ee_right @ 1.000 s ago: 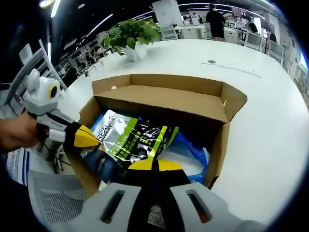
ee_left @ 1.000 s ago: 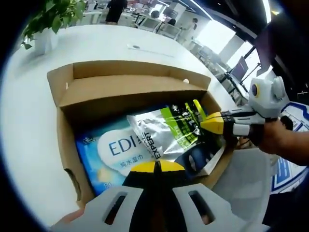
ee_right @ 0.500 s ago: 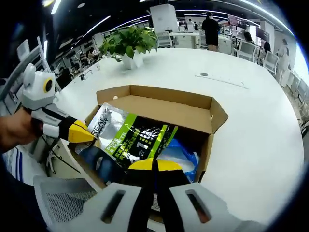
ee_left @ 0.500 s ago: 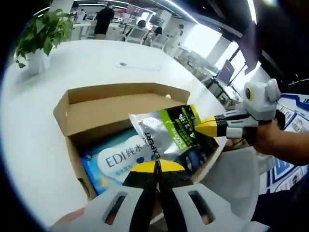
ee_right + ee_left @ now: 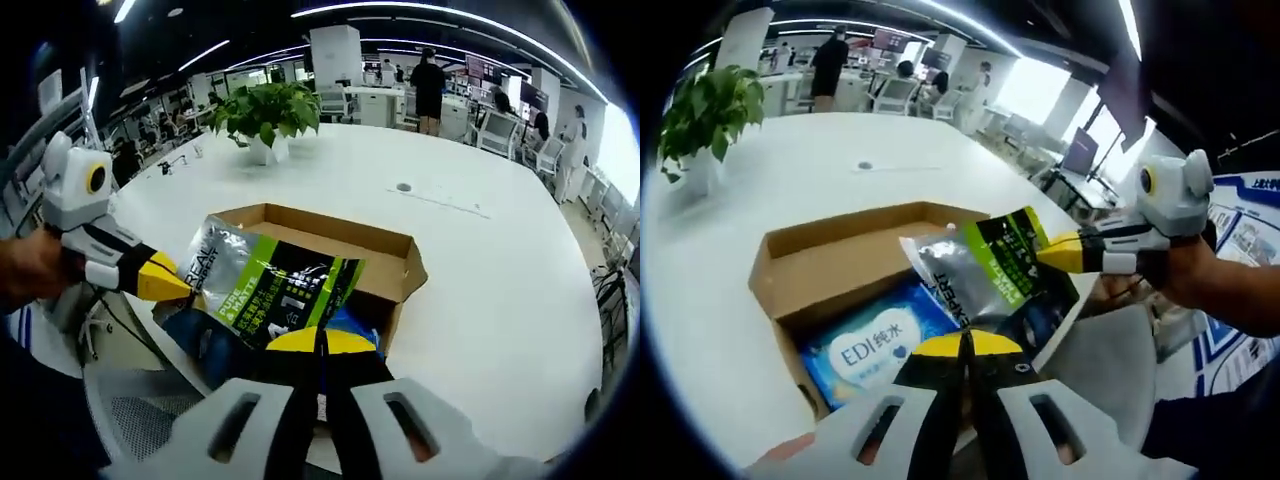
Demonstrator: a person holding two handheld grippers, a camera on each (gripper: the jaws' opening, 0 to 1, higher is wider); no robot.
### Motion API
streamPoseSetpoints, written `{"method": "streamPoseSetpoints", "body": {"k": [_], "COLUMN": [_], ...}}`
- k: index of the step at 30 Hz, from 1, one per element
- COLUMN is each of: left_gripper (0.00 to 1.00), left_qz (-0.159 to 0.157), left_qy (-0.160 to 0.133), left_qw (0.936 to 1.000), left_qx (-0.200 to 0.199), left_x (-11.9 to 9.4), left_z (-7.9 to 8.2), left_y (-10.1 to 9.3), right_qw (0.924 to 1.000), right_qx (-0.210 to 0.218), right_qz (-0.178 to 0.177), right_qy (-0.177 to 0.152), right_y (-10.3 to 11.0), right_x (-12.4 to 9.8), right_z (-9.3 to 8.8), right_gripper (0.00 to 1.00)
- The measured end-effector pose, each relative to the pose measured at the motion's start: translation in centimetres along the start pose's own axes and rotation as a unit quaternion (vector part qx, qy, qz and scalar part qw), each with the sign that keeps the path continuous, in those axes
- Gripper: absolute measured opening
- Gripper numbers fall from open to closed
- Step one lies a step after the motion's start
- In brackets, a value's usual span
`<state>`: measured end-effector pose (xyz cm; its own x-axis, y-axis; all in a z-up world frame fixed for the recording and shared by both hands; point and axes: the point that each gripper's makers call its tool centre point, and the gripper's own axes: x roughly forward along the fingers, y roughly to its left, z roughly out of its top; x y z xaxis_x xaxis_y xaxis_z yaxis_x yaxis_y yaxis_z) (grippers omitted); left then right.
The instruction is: Operate the shoe box by opening the lid, removing the specified soft item, and placing it in the target area until the item is outside and the box remains undamaged.
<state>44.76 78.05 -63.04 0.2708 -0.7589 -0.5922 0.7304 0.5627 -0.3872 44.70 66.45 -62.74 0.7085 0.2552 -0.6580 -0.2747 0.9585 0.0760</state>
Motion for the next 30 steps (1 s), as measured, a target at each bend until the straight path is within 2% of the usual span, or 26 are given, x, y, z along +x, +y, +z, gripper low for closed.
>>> {"method": "streamPoseSetpoints", "body": {"k": [3,8,17,20,26,30], "left_gripper": [0.0,0.0,0.0,0.0,0.0,0.0], "left_qz": [0.005,0.032,0.071,0.085,0.079,0.061], "left_qy": [-0.002,0.003,0.023,0.049,0.071,0.086], "left_qw": [1.0,0.9995,0.9972,0.9952,0.9943,0.9944], "left_qx": [0.005,0.006,-0.008,-0.008,-0.009,-0.006], "left_x": [0.6,2.6,8.3,10.7,14.7,17.6], "left_z": [0.6,1.5,2.8,2.3,2.4,2.4], "left_y": [-1.2,-3.2,-7.0,-8.3,-10.5,-11.7], "right_qw": [0.9998,0.9989,0.9961,0.9953,0.9954,0.9964], "right_qx": [-0.011,-0.023,-0.007,-0.008,0.002,0.009], "right_qz": [0.014,0.037,0.083,0.093,0.094,0.084], "right_qy": [-0.006,-0.02,-0.029,-0.026,-0.015,-0.007], "right_y": [-1.6,-3.9,-10.7,-12.6,-16.9,-19.4], "right_x": [-0.5,-1.8,-3.1,-3.3,-3.8,-3.9], "right_z": [-0.2,-0.2,-2.4,-3.2,-5.1,-6.0], "right_gripper": [0.0,0.0,0.0,0.0,0.0,0.0]}}
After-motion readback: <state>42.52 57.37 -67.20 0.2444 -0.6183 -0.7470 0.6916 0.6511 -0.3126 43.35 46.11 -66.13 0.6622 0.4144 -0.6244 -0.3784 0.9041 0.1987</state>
